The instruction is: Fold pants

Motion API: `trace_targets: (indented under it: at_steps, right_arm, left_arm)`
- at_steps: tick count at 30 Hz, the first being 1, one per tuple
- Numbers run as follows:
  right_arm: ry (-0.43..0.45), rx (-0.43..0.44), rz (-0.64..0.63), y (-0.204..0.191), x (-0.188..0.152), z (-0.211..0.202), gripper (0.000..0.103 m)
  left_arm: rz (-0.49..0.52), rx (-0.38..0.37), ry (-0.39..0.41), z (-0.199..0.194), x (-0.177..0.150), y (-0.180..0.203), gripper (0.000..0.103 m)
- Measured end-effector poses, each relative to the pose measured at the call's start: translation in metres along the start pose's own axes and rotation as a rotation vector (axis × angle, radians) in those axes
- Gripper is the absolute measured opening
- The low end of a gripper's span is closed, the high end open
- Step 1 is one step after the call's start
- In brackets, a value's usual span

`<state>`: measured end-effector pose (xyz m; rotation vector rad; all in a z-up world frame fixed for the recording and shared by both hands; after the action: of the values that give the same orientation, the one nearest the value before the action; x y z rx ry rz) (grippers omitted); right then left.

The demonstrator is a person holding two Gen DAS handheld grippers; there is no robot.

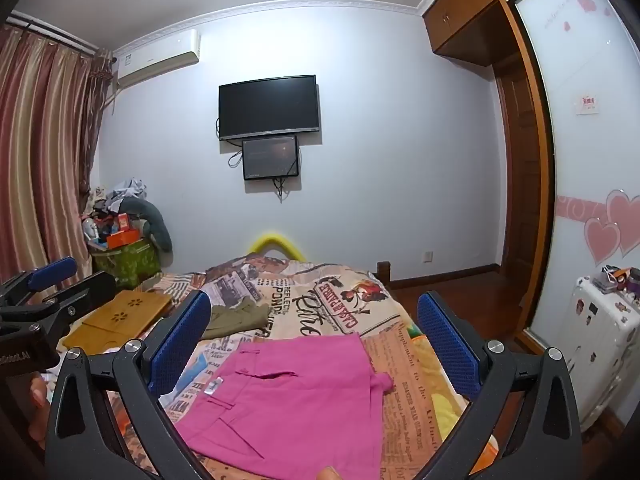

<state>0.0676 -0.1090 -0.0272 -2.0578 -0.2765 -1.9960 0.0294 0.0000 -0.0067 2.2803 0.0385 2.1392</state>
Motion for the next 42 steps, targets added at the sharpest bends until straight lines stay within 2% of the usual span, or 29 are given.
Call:
trace_targets:
  at_steps: [7,18,42]
  right_arm:
    - [-0.010,0.001,0.000,0.000,-0.002,0.002,0.103]
    - [-0.023,0.003,0.001,0.000,-0.003,0.006,0.103]
    - [-0.028,0.006,0.003,-0.001,-0.006,0.007,0.103]
  left_arm:
    - [0.017,0.010,-0.002,0.005,-0.012,0.012,0.103]
    - [-0.007,0.003,-0.003,0.008,-0.017,-0.003,0.103]
    - [-0.013,0.013,-0.010,0.008,-0.012,-0.003,0.103]
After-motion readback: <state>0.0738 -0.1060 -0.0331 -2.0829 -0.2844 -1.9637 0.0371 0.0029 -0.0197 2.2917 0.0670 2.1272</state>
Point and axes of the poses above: each gripper's, at about its wrist camera, not at the fingertips, and z roughly the way its jaws point, y to its right, x to its top, the point moved 3 cm from there along z, roughly the way its jaws point, and after that the axes turned 9 degrees about y, right-handed, at the moved point
